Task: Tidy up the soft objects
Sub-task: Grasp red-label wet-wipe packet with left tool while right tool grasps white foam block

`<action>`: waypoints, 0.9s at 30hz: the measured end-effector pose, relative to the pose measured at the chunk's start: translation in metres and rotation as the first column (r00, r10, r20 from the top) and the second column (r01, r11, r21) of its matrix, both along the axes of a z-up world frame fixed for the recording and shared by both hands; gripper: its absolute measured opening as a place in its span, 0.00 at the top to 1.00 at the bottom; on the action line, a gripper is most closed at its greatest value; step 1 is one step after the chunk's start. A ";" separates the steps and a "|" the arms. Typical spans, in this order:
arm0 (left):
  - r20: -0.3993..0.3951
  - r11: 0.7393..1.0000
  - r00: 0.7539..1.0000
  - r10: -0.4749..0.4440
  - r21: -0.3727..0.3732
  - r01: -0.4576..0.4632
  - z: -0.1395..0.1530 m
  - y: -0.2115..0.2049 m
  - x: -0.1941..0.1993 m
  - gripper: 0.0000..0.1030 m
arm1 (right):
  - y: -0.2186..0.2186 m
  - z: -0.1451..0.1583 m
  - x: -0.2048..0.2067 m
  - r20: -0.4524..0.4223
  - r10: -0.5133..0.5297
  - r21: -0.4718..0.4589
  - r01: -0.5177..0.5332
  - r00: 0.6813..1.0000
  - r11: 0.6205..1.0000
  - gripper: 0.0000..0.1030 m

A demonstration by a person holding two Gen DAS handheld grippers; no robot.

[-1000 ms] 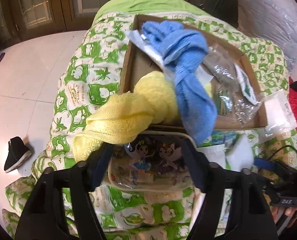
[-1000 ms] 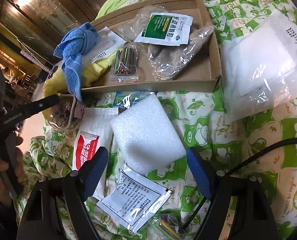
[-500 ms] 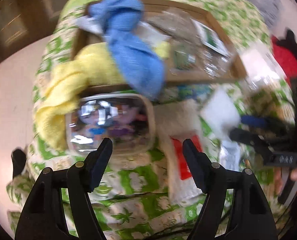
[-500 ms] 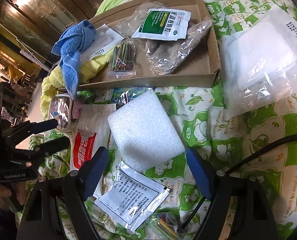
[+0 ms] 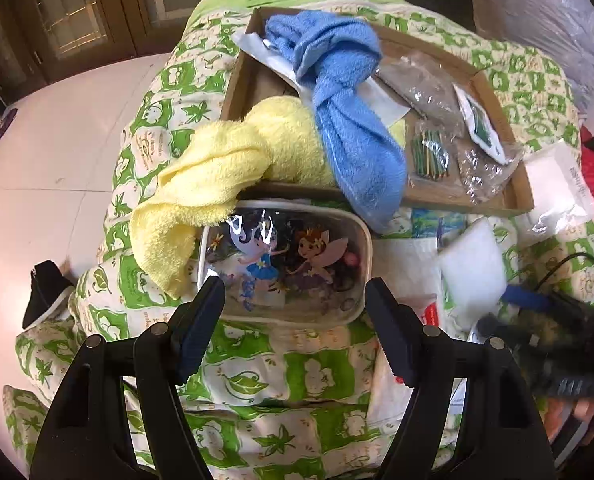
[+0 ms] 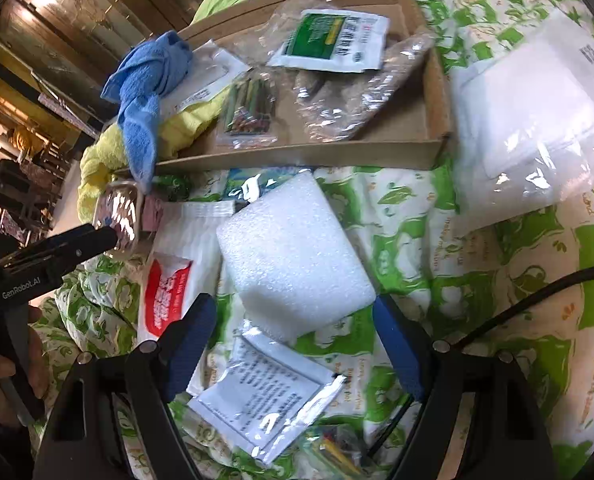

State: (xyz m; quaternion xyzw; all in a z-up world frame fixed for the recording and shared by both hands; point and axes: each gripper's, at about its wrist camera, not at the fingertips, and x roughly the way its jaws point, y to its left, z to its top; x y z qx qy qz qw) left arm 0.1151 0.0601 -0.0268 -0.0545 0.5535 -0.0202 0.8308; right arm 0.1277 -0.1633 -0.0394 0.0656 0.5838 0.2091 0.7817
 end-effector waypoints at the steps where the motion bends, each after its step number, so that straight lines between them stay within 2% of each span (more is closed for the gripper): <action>1: 0.004 1.000 1.000 0.010 -0.009 -0.010 0.001 0.003 -0.001 0.29 | 0.008 0.004 -0.003 0.009 0.027 0.004 -0.027 1.000 1.000 0.22; 5: -0.033 0.996 0.999 0.038 -0.079 -0.041 0.000 0.015 -0.005 0.29 | 0.047 0.015 -0.013 0.010 0.138 0.035 -0.138 0.990 0.990 0.22; 7: -0.063 0.993 0.998 0.016 -0.113 -0.023 -0.001 0.010 -0.012 0.29 | 0.048 0.017 -0.008 0.009 0.108 0.007 -0.108 0.994 0.994 0.22; 10: -0.085 0.994 0.995 -0.051 -0.098 0.042 -0.003 -0.015 -0.026 0.29 | 0.030 0.022 0.001 0.048 0.036 -0.052 -0.033 0.998 0.998 0.22; 13: -0.118 0.992 0.987 -0.110 -0.070 0.102 -0.010 -0.042 -0.029 0.29 | 0.004 0.021 0.014 -0.002 -0.048 0.029 0.048 0.999 0.998 0.22; 17: -0.130 0.986 0.978 -0.165 -0.022 0.164 -0.018 -0.067 -0.034 0.29 | -0.003 0.009 0.038 -0.161 -0.076 0.177 0.104 0.984 0.979 0.21; 20: -0.124 0.989 0.981 -0.150 -0.016 0.149 -0.019 -0.064 -0.037 0.29 | 0.016 -0.001 0.052 -0.223 -0.073 0.123 0.103 0.972 0.987 0.21; 21: -0.123 0.990 0.983 -0.139 -0.022 0.138 -0.019 -0.062 -0.038 0.29 | 0.025 -0.003 0.056 -0.225 -0.072 0.089 0.094 0.972 0.992 0.21; 27: -0.144 0.992 0.982 -0.121 -0.039 0.117 -0.026 -0.053 -0.040 0.29 | 0.056 -0.021 0.065 -0.252 -0.080 0.038 0.092 0.965 0.995 0.21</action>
